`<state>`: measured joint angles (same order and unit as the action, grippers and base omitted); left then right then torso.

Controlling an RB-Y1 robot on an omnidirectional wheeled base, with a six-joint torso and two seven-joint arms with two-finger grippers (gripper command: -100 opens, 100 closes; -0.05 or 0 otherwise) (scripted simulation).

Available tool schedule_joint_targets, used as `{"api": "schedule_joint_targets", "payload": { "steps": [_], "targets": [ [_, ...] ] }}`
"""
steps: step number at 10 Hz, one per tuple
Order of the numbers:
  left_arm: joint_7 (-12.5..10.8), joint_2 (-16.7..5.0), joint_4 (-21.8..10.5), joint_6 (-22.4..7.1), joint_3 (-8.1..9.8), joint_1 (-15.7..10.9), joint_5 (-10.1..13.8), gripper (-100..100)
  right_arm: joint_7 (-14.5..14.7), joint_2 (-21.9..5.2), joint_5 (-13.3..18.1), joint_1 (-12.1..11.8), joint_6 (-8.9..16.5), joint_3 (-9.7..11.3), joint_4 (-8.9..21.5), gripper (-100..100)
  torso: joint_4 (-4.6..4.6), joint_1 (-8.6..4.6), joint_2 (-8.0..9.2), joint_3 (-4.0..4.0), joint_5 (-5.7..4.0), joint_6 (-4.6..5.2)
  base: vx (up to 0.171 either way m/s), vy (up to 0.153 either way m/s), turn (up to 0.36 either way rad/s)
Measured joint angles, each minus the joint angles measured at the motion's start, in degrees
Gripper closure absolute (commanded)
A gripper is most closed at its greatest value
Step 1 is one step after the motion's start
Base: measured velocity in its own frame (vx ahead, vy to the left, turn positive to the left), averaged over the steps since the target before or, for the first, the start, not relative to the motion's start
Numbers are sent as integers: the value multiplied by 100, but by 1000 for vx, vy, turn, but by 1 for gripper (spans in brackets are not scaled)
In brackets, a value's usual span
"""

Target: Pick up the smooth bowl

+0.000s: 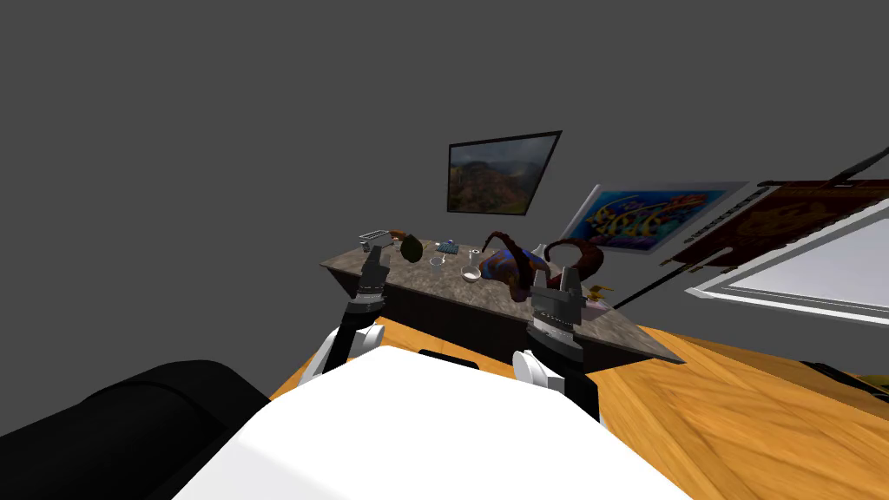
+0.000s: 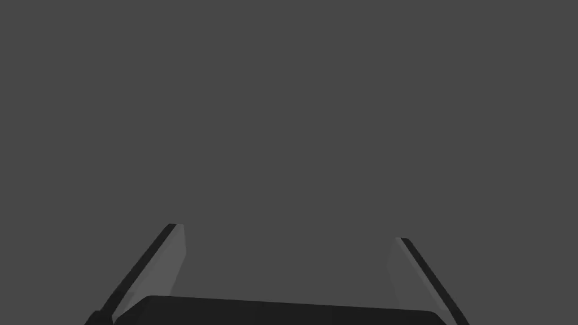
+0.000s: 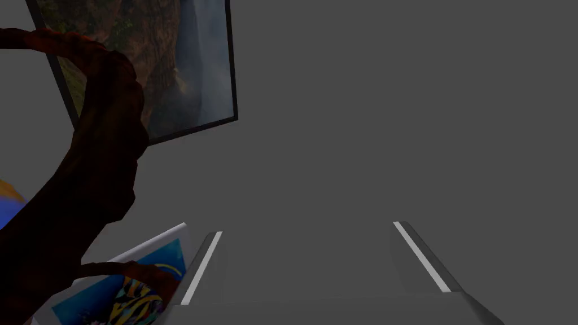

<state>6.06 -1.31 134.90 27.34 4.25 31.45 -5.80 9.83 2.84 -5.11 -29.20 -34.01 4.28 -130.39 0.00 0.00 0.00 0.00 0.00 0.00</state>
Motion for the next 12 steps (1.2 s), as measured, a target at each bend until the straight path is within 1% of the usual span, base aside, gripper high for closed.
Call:
{"api": "schedule_joint_targets", "payload": {
  "steps": [5,6,8,10,11,12],
  "targets": [
    [0,0,0,0,-1,0,0,0,-5,-794,285,-9,-89,-151,274,-100,0,18,0,0,4,-1,-4,51,45],
    [0,0,0,0,0,0,0,0,-9,-902,322,-14,-106,-172,311,-100,0,14,1,1,4,0,-10,48,68],
    [0,1,0,0,-1,0,0,0,-21,-1252,506,20,-160,-287,532,-100,1,26,3,2,6,-2,-6,75,76],
    [0,1,0,0,-1,0,0,0,-32,-1587,655,2,-228,-360,703,-100,0,24,2,1,5,-1,-3,60,57],
    [0,0,0,0,0,0,0,0,-26,-1706,718,-8,-244,-365,741,-100,1,19,2,1,5,0,0,68,84],
    [0,0,0,0,-1,0,0,0,-26,-1876,816,38,-261,-410,881,-100,0,23,0,0,5,-1,-5,60,54]
  ]
}}
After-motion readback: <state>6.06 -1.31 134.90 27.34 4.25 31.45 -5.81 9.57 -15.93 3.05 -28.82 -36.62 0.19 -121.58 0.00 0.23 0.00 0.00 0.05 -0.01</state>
